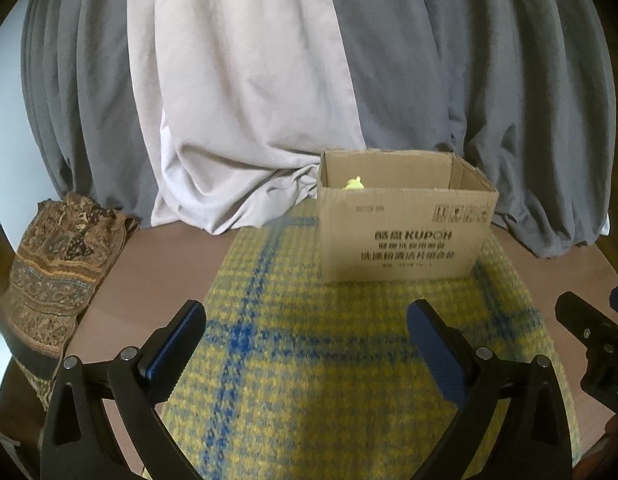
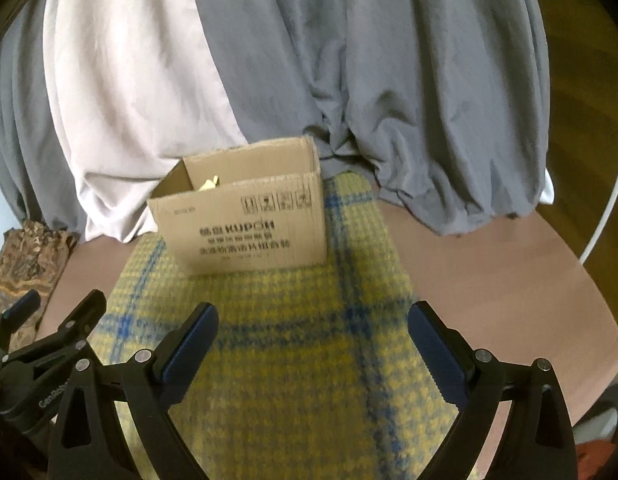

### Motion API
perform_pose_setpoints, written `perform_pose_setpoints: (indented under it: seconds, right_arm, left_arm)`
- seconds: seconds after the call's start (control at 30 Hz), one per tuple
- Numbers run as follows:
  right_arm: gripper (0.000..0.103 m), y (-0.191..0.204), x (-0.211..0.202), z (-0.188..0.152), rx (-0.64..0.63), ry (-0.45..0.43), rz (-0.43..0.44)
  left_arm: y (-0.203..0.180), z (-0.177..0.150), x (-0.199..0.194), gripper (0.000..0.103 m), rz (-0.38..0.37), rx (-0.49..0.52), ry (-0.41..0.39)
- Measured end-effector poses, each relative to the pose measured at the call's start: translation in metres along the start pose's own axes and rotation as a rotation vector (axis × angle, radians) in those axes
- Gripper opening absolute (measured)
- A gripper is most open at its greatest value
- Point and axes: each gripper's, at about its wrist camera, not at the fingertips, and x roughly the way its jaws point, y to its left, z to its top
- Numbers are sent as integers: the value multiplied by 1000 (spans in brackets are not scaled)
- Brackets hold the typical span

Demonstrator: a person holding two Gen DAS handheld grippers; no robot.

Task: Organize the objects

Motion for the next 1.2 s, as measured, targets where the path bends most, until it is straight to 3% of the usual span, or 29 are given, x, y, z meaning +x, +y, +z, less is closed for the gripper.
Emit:
perform_pose_setpoints:
  seconds: [0.83,1.2]
  right_arm:
    - [96,-11,-26,-80,-5,108,-15]
    - [96,-12,-28,-100,-1,140,-16]
  left_arm:
    - [5,-88,-22,103,-14,-9,141]
    - [8,-104,-29,103,-4,12,151]
